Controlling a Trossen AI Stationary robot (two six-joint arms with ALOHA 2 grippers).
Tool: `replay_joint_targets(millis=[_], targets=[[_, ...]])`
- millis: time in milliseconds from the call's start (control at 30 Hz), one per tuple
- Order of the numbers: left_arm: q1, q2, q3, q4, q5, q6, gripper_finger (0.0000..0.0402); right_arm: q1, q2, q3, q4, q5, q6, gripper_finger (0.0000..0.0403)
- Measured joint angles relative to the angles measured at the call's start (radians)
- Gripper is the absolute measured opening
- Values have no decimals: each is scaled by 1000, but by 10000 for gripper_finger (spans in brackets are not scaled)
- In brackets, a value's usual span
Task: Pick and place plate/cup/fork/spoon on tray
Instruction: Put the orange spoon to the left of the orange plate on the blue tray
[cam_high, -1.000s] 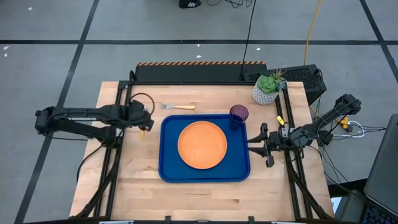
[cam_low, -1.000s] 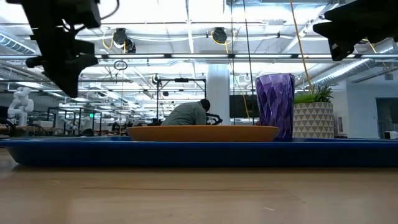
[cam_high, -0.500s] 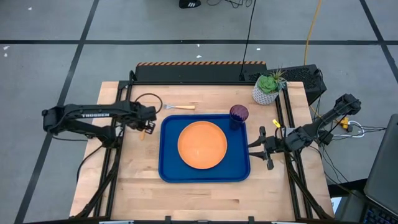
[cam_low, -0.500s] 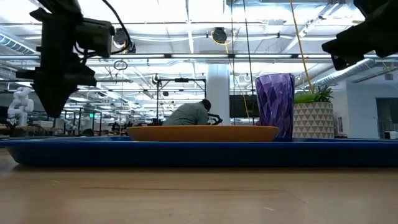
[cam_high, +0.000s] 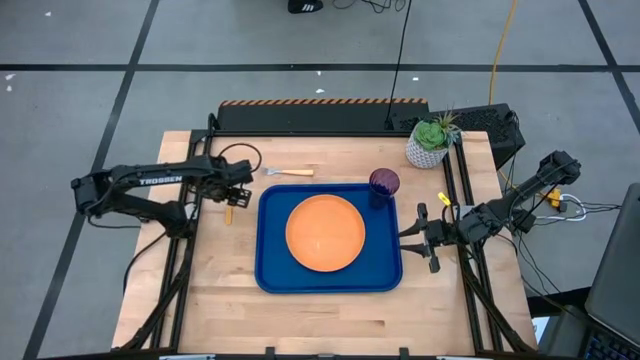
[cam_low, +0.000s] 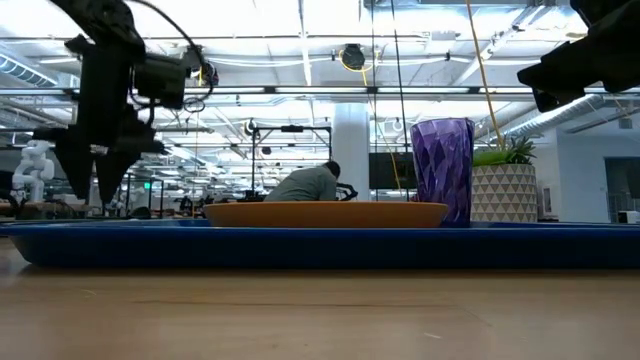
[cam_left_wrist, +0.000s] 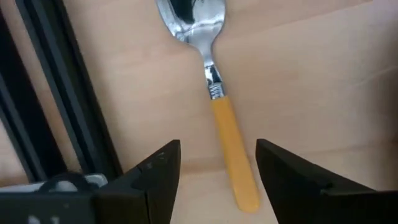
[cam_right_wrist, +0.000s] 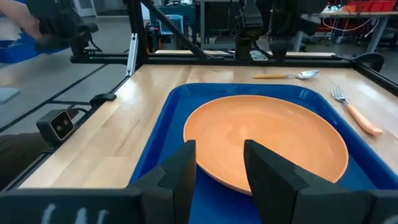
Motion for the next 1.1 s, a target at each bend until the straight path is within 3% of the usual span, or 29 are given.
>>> replay_joint_targets(millis=[367, 567, 700, 933, 1100], targets=[[74, 89, -115, 246, 65, 36, 214, 0, 0, 0, 7, 2, -14, 130], [117, 115, -129, 258, 89, 62, 210, 0, 0, 0, 7, 2, 3, 130], [126, 116, -131, 273, 98, 48, 170, 0, 0, 0, 7, 2, 8, 130], [133, 117, -132, 291, 98, 60, 46, 0, 0, 0, 6, 2, 27, 130], [133, 118, -133, 293, 98, 86, 46, 0, 0, 0, 6, 2, 34, 130]])
